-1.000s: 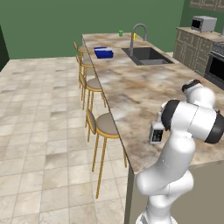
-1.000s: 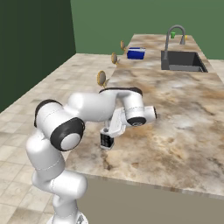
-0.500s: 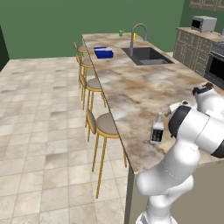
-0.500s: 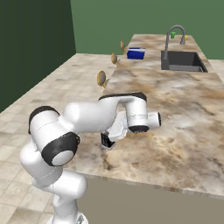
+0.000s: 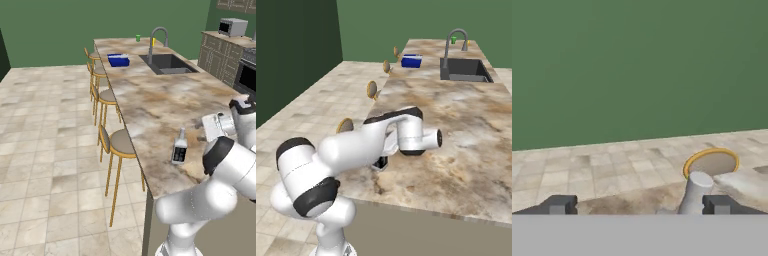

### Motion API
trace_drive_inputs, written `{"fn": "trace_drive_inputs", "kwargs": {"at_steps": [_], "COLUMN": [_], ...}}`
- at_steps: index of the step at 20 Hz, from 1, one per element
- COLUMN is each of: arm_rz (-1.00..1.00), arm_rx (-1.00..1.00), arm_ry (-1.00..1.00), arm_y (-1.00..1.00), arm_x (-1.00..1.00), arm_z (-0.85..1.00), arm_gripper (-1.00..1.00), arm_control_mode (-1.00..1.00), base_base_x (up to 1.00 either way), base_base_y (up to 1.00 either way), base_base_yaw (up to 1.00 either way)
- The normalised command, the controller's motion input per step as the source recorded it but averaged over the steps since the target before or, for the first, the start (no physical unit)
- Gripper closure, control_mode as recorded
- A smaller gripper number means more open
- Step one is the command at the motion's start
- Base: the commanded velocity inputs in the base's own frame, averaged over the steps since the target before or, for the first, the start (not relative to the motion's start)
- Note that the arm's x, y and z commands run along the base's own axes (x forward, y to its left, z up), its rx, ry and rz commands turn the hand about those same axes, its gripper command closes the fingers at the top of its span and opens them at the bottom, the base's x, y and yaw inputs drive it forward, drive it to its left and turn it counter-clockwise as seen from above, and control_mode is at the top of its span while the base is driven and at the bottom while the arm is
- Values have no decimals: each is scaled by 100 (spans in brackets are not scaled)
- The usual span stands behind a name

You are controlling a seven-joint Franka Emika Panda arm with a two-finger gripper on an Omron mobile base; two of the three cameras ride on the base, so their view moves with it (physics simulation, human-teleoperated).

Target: Place the drinks on the dining counter in a tight cluster.

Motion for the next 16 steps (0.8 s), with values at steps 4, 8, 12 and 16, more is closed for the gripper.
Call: {"fn": "trace_drive_inputs", "kwargs": {"at_steps": [4, 8, 12, 16], "arm_rz": [-25, -22, -29, -38], "arm_rx": [-18, -28, -27, -22], "arm_ry": [42, 50, 43, 36], "arm_y": [2, 4, 0, 0], "arm_x": [-1, 0, 0, 0], "arm_z": [44, 41, 23, 17], "arm_gripper": [-100, -100, -100, -100], "arm_control_mode": [-100, -100, -100, -100], "base_base_x": [0, 0, 0, 0], "base_base_y": [0, 0, 0, 0], "base_base_yaw": [0, 0, 0, 0]}}
